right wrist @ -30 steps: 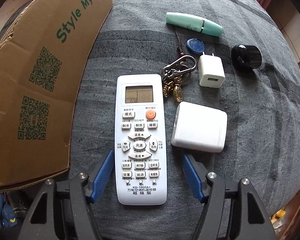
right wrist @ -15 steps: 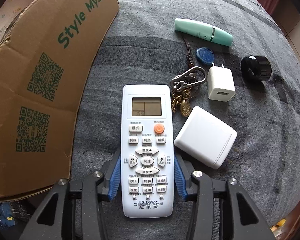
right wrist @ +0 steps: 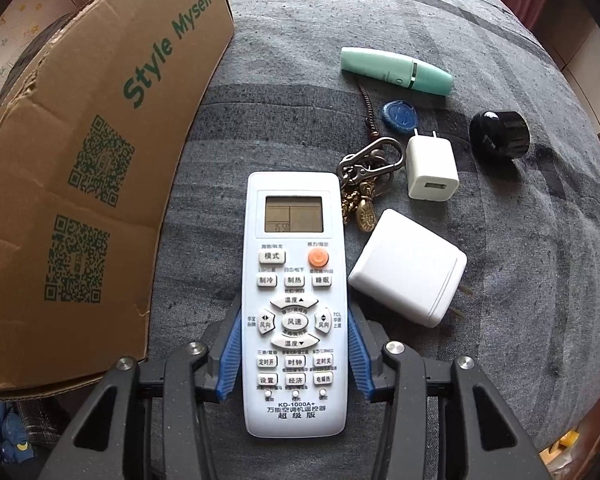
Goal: Organize rigid objects
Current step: 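Lift the white remote with the right tool toward the box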
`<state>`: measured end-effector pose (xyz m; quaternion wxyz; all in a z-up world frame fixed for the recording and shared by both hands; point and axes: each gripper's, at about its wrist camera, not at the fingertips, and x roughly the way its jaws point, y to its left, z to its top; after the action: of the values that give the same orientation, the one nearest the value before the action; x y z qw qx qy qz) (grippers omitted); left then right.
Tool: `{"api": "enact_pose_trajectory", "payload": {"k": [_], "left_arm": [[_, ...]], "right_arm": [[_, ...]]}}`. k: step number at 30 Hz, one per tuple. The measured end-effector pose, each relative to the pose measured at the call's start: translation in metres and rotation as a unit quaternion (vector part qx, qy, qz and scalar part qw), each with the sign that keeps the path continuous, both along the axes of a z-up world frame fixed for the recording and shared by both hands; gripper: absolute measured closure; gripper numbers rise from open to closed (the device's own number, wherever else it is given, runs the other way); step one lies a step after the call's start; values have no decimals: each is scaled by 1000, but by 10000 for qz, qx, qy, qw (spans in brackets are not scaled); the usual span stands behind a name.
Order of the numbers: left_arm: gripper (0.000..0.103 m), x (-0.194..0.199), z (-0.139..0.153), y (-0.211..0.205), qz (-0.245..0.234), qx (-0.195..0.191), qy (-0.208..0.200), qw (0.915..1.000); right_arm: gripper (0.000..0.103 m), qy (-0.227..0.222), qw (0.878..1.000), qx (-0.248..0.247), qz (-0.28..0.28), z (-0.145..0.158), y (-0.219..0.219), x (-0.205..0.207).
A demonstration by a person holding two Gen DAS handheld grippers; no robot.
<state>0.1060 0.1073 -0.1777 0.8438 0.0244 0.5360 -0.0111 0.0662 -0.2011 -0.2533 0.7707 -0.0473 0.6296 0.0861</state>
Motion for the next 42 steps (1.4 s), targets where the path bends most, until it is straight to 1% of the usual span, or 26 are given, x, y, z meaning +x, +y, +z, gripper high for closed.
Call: {"api": "enact_pose_trajectory", "payload": {"k": [9,13,16,19,24,37,42], "left_arm": [[85,0,1,-2,-8,24,8,10000],[85,0,1,-1,-9,17,7,10000],[85,0,1,0,13,-19,11,10000],[85,0,1,0,2,-23,12,10000],[85,0,0,0,-10,-18,10,10000],[85,1,0,-1,-26,5,24,10000],[85,1,0,-1,-27,5,25,10000]], "right_arm": [[54,-69,9999,72,-36,17,-6,-10],[54,-158,9998,77,-55,33,-6,-14],[54,-239,9997,40,-29,50,-4,-17],[54,-280,9996,89,-39,70,-4,-15],[54,-448,9989,104,-21,92,1,-13],[54,-821,9963,156,204,136,23,0],[54,-936,9949,221,315,149,35,5]]}}
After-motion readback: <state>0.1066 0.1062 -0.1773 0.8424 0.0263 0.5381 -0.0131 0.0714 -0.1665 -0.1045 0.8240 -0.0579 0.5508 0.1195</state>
